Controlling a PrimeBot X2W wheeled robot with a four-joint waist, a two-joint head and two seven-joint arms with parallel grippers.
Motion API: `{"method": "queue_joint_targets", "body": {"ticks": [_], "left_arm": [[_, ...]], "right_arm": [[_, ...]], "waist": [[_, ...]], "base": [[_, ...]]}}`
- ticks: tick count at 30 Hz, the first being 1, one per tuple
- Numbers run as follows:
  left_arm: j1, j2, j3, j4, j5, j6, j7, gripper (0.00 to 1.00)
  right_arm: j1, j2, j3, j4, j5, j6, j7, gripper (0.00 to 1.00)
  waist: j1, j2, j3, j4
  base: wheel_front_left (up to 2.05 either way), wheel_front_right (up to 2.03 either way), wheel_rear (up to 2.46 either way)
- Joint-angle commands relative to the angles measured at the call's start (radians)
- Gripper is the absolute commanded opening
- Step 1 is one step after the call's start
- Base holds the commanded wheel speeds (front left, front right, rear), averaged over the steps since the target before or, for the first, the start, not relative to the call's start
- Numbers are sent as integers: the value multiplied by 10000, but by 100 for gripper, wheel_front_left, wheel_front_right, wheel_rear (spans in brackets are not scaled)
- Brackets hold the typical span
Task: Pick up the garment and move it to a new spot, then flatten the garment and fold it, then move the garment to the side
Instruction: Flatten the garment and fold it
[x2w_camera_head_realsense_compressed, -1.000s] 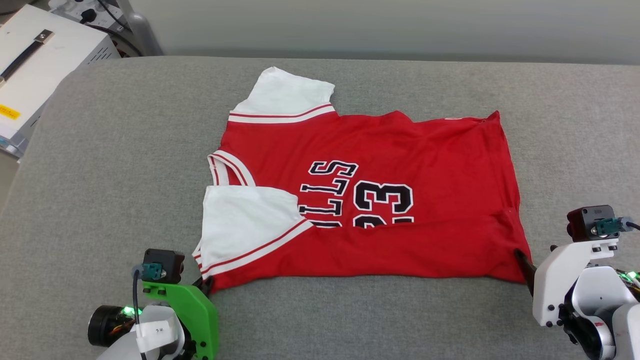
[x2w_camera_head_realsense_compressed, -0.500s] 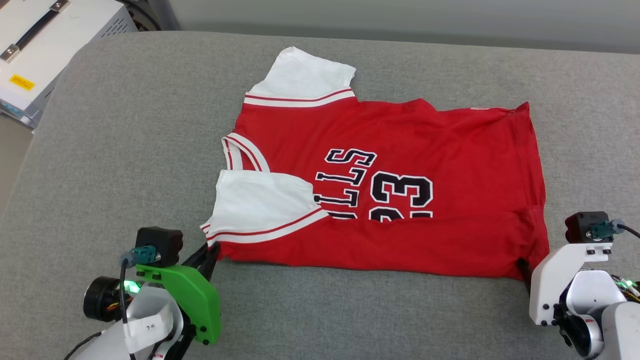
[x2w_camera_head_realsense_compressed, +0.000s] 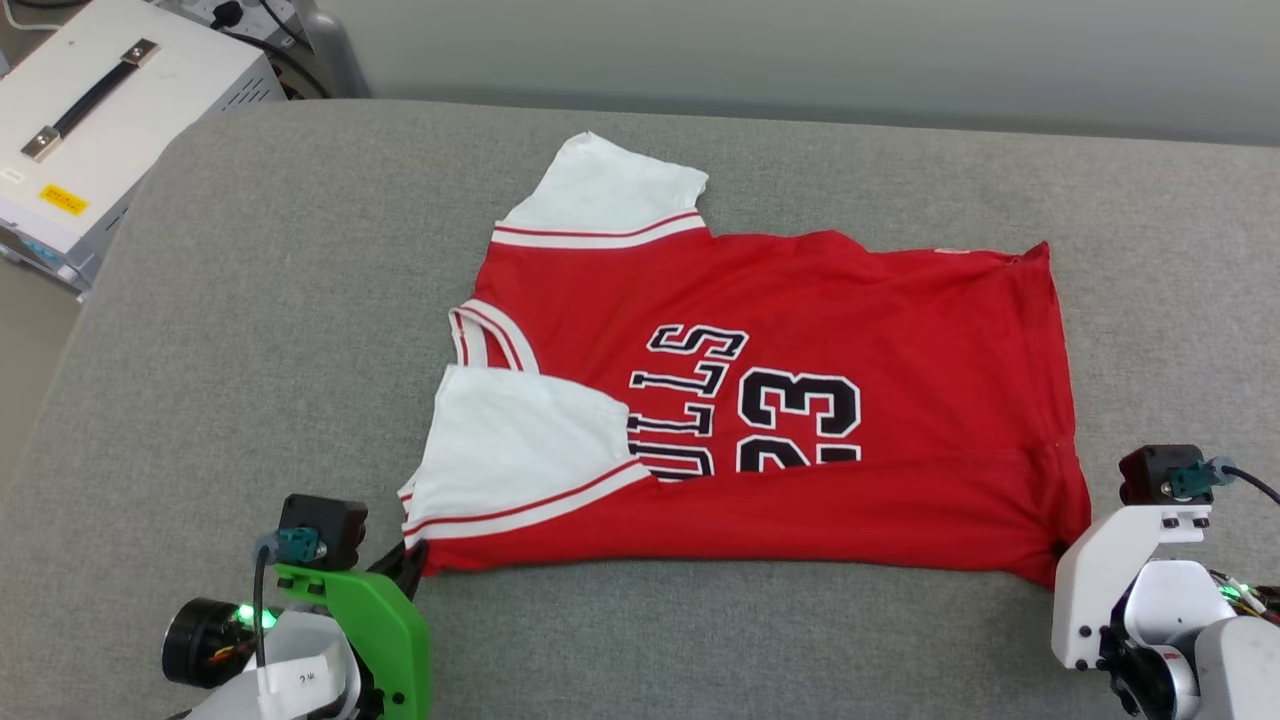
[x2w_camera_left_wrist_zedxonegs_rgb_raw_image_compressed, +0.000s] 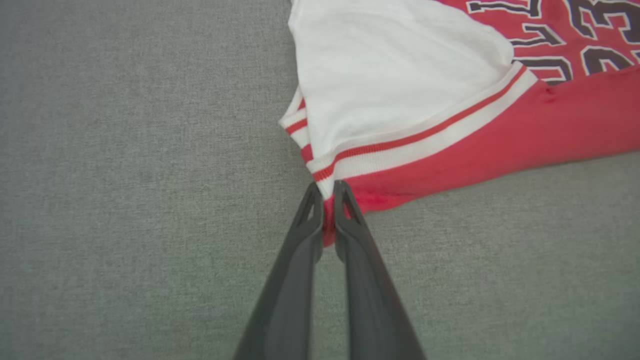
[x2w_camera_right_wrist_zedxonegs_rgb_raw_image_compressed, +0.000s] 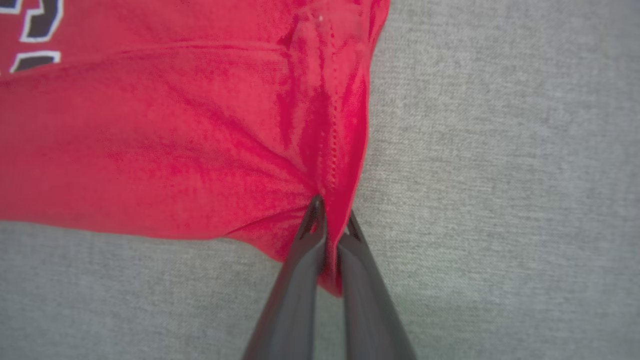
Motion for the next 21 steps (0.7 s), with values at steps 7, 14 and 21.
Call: {"method": "queue_joint_targets", "body": {"ticks": [7,14,21], "left_arm": [[736,270,-234,79,-178,-24,273,0],[1532,380,-448,-172,-527,25,524,0],[1781,282,-656,-172,-661,-42,651,0]], "right_arm": [[951,-748,-58,-534,668,-9,564,0],[2149,-1245,-202,-1706,1277,-9,1721,0],[3156,-1012,-680,-2430,1349,-9,2600,0]], "waist": [[0,120,-1082,-7],[0,120,-1444,27],[0,120,-1548,3]], "base": [[0,0,0],[0,0,0],[0,0,0]]}}
